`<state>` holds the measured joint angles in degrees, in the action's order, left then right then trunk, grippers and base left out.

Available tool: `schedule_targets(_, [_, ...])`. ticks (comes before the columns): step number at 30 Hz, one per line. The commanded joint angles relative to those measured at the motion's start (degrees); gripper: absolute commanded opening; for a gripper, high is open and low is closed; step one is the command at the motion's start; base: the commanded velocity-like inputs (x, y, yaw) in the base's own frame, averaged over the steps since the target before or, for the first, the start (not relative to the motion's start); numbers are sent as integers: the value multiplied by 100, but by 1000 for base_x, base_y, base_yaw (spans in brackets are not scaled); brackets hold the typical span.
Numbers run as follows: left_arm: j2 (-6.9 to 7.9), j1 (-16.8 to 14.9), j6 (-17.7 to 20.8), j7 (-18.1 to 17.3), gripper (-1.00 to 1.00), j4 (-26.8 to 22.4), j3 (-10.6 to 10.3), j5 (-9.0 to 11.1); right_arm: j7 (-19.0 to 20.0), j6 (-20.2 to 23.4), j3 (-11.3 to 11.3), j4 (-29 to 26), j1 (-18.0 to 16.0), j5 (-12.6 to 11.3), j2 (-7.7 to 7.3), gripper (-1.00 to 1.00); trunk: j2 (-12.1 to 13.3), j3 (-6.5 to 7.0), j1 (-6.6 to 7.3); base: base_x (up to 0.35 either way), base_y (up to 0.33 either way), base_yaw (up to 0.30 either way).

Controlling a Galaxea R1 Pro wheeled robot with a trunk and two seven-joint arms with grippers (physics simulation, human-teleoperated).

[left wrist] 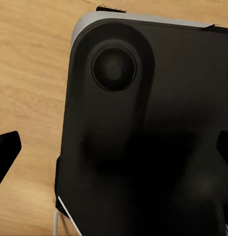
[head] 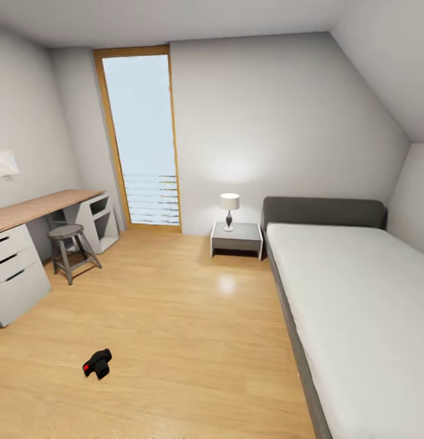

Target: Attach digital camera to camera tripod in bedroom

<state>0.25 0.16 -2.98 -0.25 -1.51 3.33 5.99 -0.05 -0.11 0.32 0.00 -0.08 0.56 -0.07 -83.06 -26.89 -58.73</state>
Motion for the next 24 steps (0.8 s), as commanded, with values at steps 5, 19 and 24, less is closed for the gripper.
schedule_targets(5, [17, 2, -39, -2, 100, -13, 21, 25, -8, -5, 3, 0, -1, 6, -3, 100, -2, -4, 0, 0, 0, 275])
schedule_targets(19, [45, 2, -54, -1, 100, -13, 18, 17, -13, -9, 11, 0, -1, 14, 28, 100, -2, -4, 0, 0, 0, 278])
schedule_targets(24, [45, 0, -54, -1, 100, -9, 18, 17, -8, -9, 12, 0, -1, 13, 29, 100, -2, -4, 0, 0, 0, 280])
